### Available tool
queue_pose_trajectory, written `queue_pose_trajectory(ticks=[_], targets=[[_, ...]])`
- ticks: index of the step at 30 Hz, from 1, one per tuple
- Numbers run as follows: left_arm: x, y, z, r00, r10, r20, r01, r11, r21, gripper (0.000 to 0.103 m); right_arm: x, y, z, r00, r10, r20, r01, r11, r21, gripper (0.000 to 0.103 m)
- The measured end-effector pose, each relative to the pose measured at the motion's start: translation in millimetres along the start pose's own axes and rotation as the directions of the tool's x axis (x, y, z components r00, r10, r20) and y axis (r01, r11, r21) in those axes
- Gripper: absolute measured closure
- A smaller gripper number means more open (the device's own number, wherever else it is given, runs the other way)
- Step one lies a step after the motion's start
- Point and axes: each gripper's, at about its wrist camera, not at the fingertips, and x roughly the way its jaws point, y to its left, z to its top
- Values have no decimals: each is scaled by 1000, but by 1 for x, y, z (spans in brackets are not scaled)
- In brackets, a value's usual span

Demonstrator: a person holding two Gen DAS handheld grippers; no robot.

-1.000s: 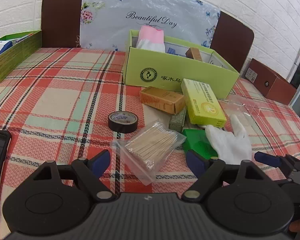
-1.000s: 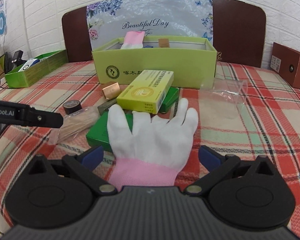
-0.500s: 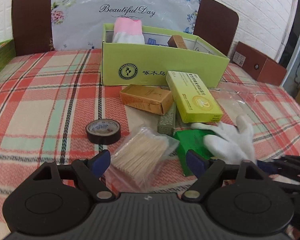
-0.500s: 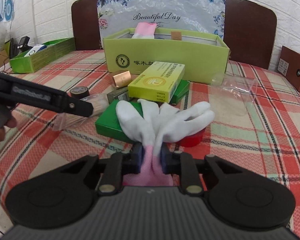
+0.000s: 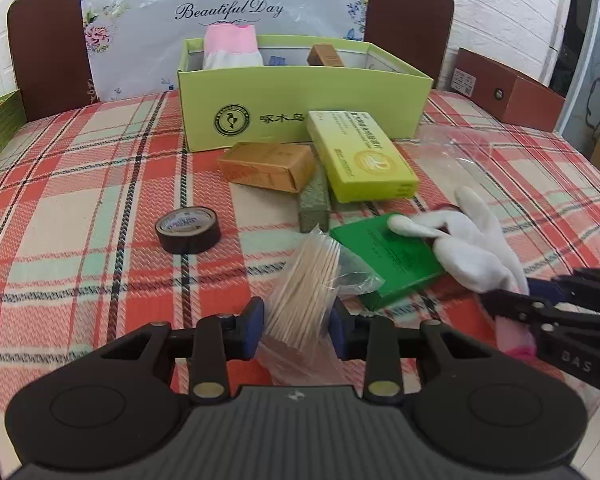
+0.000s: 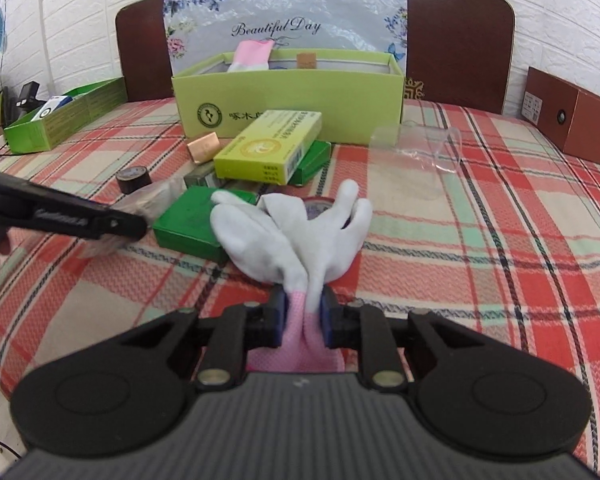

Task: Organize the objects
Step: 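Grasp the toothpick bag with left gripper while right grasps the second white glove, then carry toothpick bag and glove into the lime-green box and open both grippers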

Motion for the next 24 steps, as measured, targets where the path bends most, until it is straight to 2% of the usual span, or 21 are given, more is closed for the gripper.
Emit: queue_pose_trajectory(ticks=[2,4,5,6,8,13,16,17,18,21,24], targets=[[-1,-2,0,1000,9,8,-9,1000,8,61,0,-1,-1,1000,7,3,-7,1000,-1,80],[0,-1,2,1000,0,11,-1,1000,13,52,-2,1,-1,1000,6,10,-6,1000,-11,75],[1,-1,4,1000,4,9,-4,1000,7,50,-4,1,0,1000,4,15,-3,1000,-16,69],[1,-1,5,1000,7,8,-7,1000,6,50,-5,2,0,1000,-2,23,3,1000,-18,63],[3,0,7,1000,1,6,-1,1000,4,50,-7,2,0,999,-17,33,17,1000,-22,59],[6,-2,4,1000,-19,-4,19,1000,-2,51,-6,1,1,999,-23,37,24,1000,-21,59],[6,-3,1,1000,-16,-11,16,1000,13,64,-2,2,0,1000,-17,25,18,1000,-21,59],[5,-3,1,1000,-11,-9,11,1000,18,68,0,1,0,1000,-9,17,10,1000,-19,63],[4,-3,1,1000,-12,-9,12,1000,16,71,1,1,-1,1000,0,10,0,1000,-16,73],[0,0,3,1000,-30,-2,30,1000,-4,78,0,1,-1,1000,19,6,-19,1000,-19,86],[-7,0,7,999,-43,13,43,999,-18,80,-8,2,4,999,39,37,-39,999,-16,88]])
